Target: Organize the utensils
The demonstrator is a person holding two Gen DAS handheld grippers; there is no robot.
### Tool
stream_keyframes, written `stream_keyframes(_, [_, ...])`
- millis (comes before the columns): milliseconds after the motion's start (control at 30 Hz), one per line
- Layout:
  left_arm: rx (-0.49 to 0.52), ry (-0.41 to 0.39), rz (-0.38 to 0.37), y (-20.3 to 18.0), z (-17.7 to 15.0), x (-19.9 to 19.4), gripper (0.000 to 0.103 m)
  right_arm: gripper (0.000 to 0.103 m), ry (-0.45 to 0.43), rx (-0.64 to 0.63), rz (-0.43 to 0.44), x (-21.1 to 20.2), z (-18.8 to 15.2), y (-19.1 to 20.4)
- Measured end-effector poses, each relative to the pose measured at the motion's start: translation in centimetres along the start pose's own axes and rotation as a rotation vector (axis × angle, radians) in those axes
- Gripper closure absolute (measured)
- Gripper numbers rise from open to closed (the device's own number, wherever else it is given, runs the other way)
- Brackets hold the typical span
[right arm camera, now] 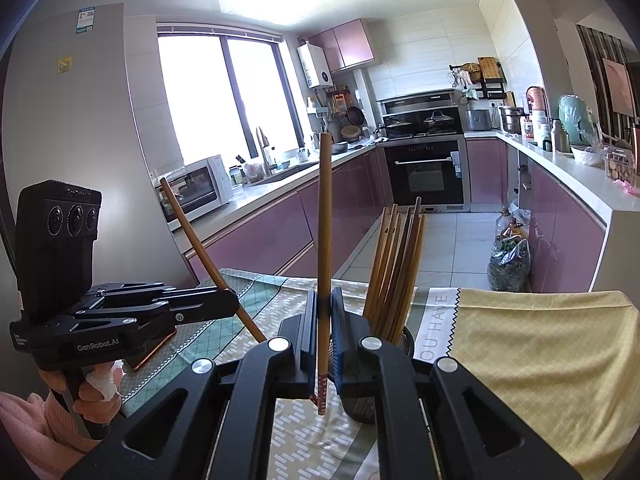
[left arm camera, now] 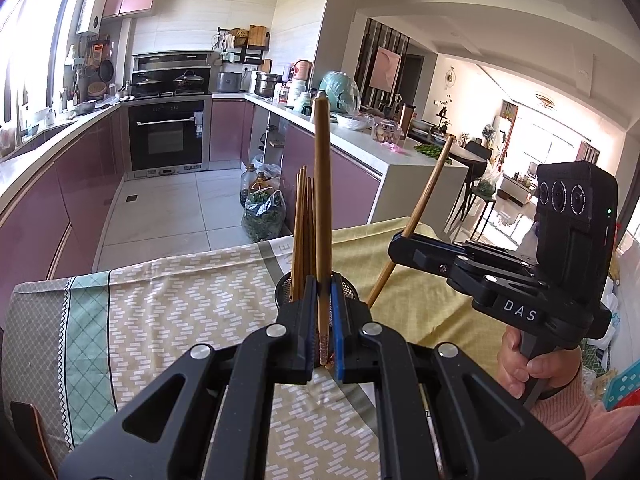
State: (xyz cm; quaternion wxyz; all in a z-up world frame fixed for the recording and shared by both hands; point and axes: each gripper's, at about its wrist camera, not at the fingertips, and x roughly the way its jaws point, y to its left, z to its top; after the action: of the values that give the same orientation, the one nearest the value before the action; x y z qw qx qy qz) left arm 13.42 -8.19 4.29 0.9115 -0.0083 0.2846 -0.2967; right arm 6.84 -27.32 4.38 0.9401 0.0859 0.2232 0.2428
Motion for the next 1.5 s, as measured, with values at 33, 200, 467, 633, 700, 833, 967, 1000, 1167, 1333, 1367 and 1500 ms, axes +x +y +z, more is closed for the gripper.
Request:
stream_keyframes(33, [0.001,0.0,0.0,0.0,0.0,0.0,0.096,0.097,0.0,0.0,0.0,0.0,0.0,0.0])
stream_keyframes(200, [0.003,-0.001,0.0,-0.1,0.0,0.0,0.096,0.097,0.001,0.0,0.0,0.0,0.0,0.0])
stream_keyframes(467, [0.007,-0.002,0.001,0.0,0.0,-0.1,0.096,0.097,-0.003,-0.001,-0.001,0.0,0.1,0.0])
stream_keyframes(633, [0.009,-0.005,-0.002,0.1,0.1,-0.3,0.096,0.097,-0.004,-0.004,-0.002,-0.2,0.3,0.0])
stream_keyframes(700, [0.011,-0.006,0.0,0.2,0.2,-0.2,0.096,0.097,-0.005,-0.005,-0.002,-0.2,0.4,0.0])
stream_keyframes(833, [0.013,-0.007,0.0,0.1,0.3,-0.2,0.096,0.097,-0.006,-0.005,-0.002,-0.2,0.5,0.0])
stream_keyframes(967, [0.017,-0.008,-0.001,0.2,0.4,-0.2,0.096,0.097,-0.007,-0.005,-0.002,-0.3,0.5,-0.1])
stream_keyframes(1000, [0.017,-0.008,-0.001,0.2,0.4,-0.2,0.096,0.097,-0.008,-0.005,-0.002,-0.3,0.5,-0.1])
stream_keyframes(1167, [0.02,-0.009,-0.005,0.0,0.9,0.0,0.096,0.097,-0.011,-0.005,-0.006,-0.5,0.7,0.0])
stream_keyframes(1333, [0.023,-0.008,-0.008,0.2,0.9,0.1,0.096,0.097,-0.011,-0.005,-0.005,-0.5,0.8,-0.1])
stream_keyframes(1367, [0.024,-0.008,-0.007,-0.1,0.9,0.1,0.096,0.097,-0.012,-0.005,-0.005,-0.5,0.8,-0.1])
stream_keyframes(1500, [0.025,-0.012,-0.009,-0.2,1.0,0.0,0.096,0.097,-0.013,-0.006,-0.005,-0.5,0.8,-0.1])
